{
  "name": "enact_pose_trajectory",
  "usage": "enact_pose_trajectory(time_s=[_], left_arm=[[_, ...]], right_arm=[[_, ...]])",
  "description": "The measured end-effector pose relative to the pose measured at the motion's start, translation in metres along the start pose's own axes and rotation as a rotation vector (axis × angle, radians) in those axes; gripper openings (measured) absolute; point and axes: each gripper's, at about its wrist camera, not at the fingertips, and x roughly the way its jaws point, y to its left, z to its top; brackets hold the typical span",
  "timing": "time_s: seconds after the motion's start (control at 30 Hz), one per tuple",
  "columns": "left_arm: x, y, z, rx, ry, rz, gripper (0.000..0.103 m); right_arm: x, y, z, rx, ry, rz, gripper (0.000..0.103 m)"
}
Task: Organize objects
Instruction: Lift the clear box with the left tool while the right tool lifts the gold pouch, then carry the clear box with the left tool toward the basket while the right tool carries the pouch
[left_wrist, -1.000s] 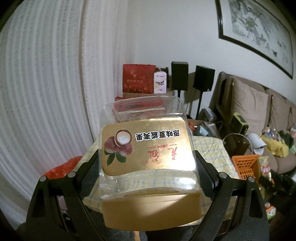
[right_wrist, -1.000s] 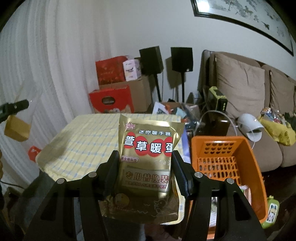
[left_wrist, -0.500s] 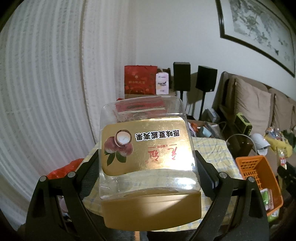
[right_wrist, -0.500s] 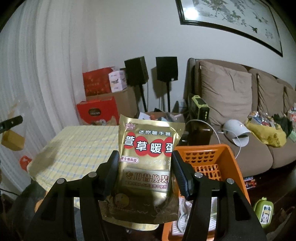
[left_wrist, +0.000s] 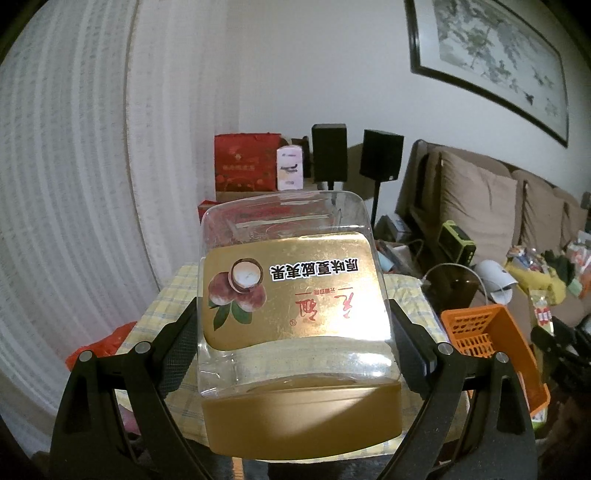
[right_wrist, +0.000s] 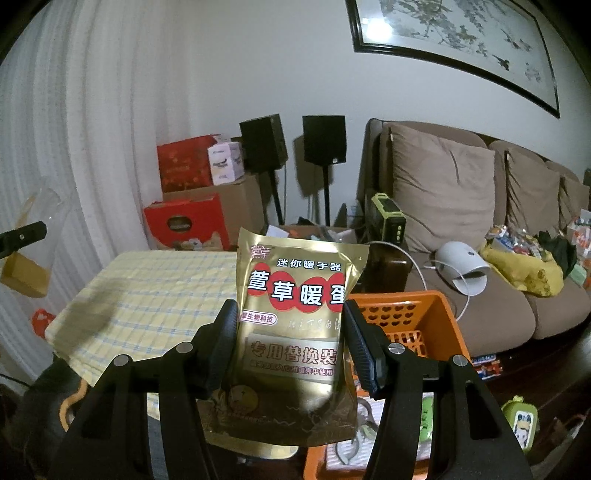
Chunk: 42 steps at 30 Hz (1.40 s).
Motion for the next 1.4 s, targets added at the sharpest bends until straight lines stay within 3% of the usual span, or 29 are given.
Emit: enact_pose_trajectory(time_s=[0.73, 0.87, 1.4], left_arm=[[-0.001, -0.038, -0.004, 0.049, 0.032, -0.102, 0.091], [-0.004, -0.042, -0.002, 0.044, 0.034, -0.157, 0.091], [-0.009, -0.072, -0.004, 0.091, 0.038, -0.204, 0.091]], right_arm=[[-0.004, -0.027, 0.003, 0.037, 0.003, -0.046, 0.058], [-0.003, -0.031, 0.003, 0.038, 0.009, -0.050, 0.058], [-0.007, -0.052, 0.001, 0.070, 0.009, -0.066, 0.058]])
